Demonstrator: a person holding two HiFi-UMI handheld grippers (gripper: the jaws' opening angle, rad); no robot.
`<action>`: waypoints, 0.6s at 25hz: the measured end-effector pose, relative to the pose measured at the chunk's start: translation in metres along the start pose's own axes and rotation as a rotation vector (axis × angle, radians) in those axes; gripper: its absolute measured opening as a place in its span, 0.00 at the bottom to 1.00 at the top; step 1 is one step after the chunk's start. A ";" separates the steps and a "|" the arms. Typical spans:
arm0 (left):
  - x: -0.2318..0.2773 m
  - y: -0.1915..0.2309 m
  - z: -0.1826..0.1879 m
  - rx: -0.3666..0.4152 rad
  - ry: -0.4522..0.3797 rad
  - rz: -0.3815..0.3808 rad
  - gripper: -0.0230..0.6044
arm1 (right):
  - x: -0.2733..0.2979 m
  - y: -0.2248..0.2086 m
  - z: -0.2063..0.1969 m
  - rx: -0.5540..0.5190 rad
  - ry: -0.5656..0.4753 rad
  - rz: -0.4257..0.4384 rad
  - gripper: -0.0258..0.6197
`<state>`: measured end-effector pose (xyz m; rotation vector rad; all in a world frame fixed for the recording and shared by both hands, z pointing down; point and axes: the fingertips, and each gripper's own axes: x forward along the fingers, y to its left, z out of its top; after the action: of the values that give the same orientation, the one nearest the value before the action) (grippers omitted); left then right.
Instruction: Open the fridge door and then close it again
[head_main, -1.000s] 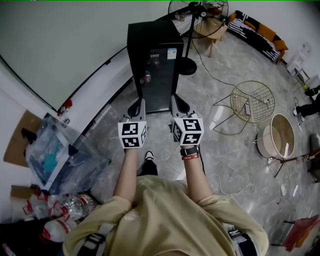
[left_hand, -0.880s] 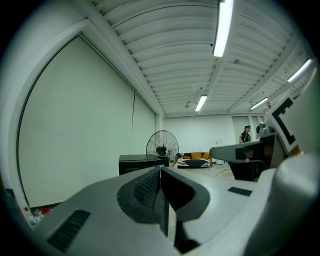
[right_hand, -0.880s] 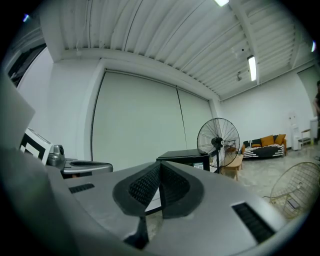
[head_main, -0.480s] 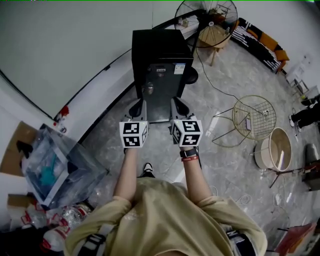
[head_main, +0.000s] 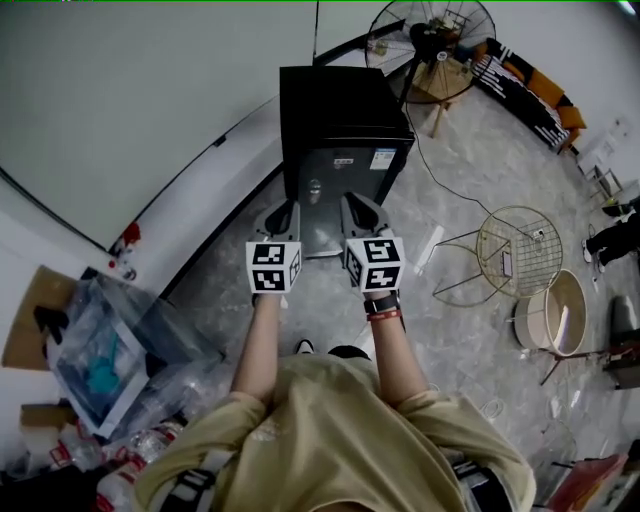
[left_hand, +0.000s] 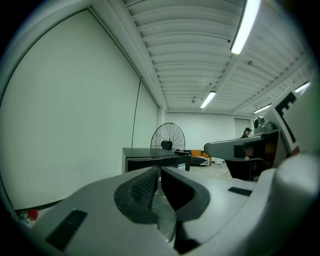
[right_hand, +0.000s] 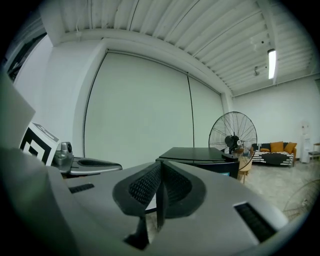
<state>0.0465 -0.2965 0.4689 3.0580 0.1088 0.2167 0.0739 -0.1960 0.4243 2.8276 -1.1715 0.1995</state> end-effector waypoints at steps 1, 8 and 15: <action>0.006 0.007 0.000 -0.006 0.004 -0.005 0.07 | 0.009 0.001 0.000 -0.007 0.007 0.005 0.08; 0.047 0.038 -0.010 -0.044 0.043 -0.013 0.07 | 0.061 -0.017 0.007 -0.060 0.055 0.035 0.08; 0.095 0.066 -0.035 -0.079 0.100 0.009 0.07 | 0.120 -0.030 0.009 -0.180 0.112 0.141 0.08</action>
<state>0.1392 -0.3523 0.5214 2.9698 0.0898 0.3656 0.1802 -0.2594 0.4326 2.5481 -1.2943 0.2446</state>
